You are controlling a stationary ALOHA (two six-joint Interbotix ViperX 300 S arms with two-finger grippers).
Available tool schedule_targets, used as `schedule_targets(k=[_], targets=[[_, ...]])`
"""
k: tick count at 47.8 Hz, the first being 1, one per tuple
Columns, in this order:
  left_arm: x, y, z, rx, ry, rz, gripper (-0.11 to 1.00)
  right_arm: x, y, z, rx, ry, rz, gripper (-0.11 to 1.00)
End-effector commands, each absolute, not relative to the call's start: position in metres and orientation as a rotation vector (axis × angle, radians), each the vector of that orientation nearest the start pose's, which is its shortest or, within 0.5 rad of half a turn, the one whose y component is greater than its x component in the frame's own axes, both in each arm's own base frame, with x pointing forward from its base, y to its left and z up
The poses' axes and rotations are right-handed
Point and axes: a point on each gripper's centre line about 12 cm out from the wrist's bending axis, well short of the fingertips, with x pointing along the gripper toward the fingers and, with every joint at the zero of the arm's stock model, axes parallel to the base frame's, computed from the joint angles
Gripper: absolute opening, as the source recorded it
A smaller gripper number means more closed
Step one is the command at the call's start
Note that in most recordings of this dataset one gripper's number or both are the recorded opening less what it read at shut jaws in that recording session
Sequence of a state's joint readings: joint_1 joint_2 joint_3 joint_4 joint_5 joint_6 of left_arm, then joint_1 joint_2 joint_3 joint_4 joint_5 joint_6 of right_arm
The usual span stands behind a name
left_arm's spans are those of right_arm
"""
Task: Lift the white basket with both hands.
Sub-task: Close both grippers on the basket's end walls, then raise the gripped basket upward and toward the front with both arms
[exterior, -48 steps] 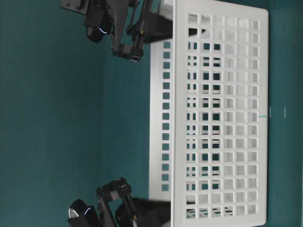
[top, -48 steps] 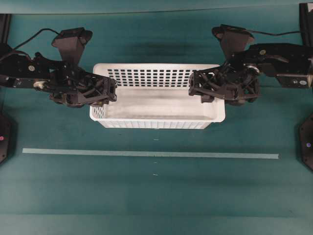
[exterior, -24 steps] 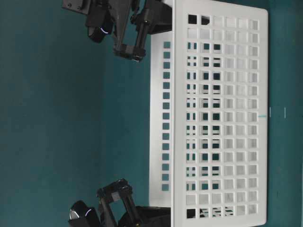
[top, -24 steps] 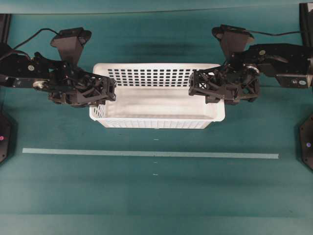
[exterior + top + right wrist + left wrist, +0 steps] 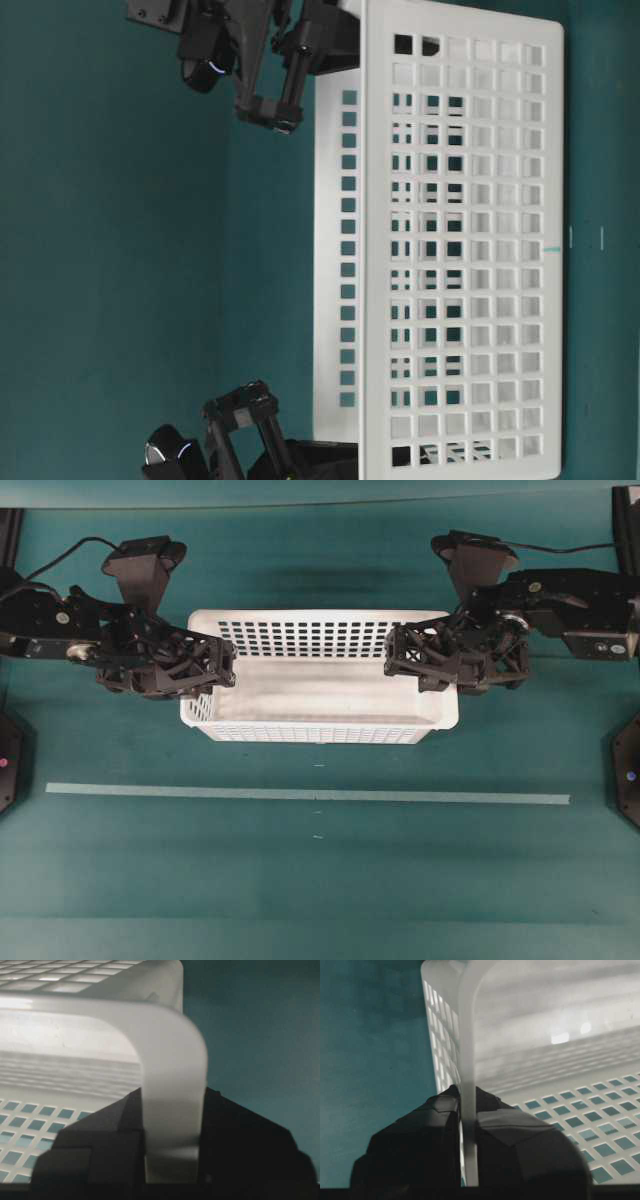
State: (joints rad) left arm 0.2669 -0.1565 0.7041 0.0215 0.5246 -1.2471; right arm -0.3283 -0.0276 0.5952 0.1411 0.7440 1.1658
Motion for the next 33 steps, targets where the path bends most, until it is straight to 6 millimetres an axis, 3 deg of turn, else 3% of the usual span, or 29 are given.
schedule_targets(k=[1, 13, 33], targets=[[0.317, 0.088, 0.185, -1.232, 0.745, 0.857, -0.01, 0.323, -0.096, 0.158, 1.342, 0.992, -0.993, 0.15], [0.323, 0.089, 0.199, -1.232, 0.708, 0.83, -0.01, 0.321, -0.095, 0.164, 1.333, 1.012, -0.992, 0.15], [0.318, 0.089, 0.204, -1.228, 0.731, 0.846, -0.01, 0.322, -0.096, 0.175, 1.332, 0.991, -0.976, 0.15]])
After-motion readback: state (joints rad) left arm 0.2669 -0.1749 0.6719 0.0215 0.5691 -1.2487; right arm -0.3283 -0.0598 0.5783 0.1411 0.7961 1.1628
